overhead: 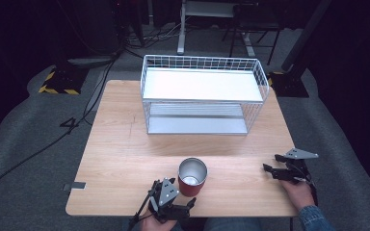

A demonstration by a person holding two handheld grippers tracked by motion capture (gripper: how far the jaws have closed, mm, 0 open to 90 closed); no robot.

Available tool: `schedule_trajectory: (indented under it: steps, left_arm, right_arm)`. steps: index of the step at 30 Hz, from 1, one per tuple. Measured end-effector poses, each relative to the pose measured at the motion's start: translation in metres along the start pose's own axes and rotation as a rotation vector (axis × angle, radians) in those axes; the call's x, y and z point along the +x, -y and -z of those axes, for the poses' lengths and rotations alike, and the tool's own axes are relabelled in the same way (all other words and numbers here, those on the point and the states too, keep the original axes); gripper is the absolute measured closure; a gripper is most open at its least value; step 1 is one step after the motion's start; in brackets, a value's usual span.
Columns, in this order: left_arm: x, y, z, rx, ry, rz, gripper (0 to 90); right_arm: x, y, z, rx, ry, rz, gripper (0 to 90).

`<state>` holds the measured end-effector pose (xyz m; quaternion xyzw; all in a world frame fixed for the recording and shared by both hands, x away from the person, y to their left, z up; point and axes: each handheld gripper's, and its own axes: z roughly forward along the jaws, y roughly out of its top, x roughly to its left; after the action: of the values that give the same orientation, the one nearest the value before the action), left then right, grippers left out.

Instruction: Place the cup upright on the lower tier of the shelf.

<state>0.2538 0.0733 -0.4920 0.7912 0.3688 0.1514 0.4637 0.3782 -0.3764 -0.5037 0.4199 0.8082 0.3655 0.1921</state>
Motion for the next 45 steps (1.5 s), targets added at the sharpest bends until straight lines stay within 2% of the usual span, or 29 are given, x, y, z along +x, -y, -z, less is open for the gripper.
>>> schedule_trajectory:
  steps: [4,7,14,24,28,34,37,40,43,45]
  left_arm:
    - [0.003,0.001,-0.007,0.002,-0.015,0.042,8.1]
    - [0.005,0.001,-0.012,0.011,-0.022,0.049,8.1]
    - [0.004,-0.004,-0.021,0.042,-0.011,0.032,7.4]
    - [0.003,-0.008,-0.030,0.029,-0.009,0.027,6.4]
    - [0.001,-0.008,-0.032,0.028,-0.024,0.027,6.2]
    - [0.000,-0.008,-0.034,0.044,-0.038,0.024,11.4]
    - [-0.001,-0.008,-0.035,0.046,-0.030,0.026,13.7]
    - [-0.001,-0.009,-0.035,0.014,-0.007,0.056,14.1]
    - [-0.001,-0.010,-0.035,-0.010,-0.001,0.091,13.1]
    - [-0.001,-0.011,-0.036,-0.008,0.003,0.093,12.8]
  right_arm:
    - [0.000,0.000,0.000,-0.001,0.000,-0.001,28.2]
    - [0.000,0.000,0.000,0.000,-0.001,0.000,28.1]
    - [0.000,0.000,0.000,0.000,-0.001,0.000,28.1]
    - [0.000,0.000,0.000,-0.001,-0.002,0.005,28.2]
    - [0.001,0.000,0.000,-0.001,-0.005,0.012,28.2]
    - [0.001,0.000,0.000,0.000,-0.008,0.010,28.2]
    - [0.001,0.000,0.000,-0.001,-0.008,0.011,28.2]
    - [0.001,0.000,0.000,0.000,-0.008,0.010,28.2]
    - [0.000,0.000,0.000,0.000,-0.008,0.009,28.1]
    - [0.000,0.000,0.000,0.000,-0.008,0.010,28.1]
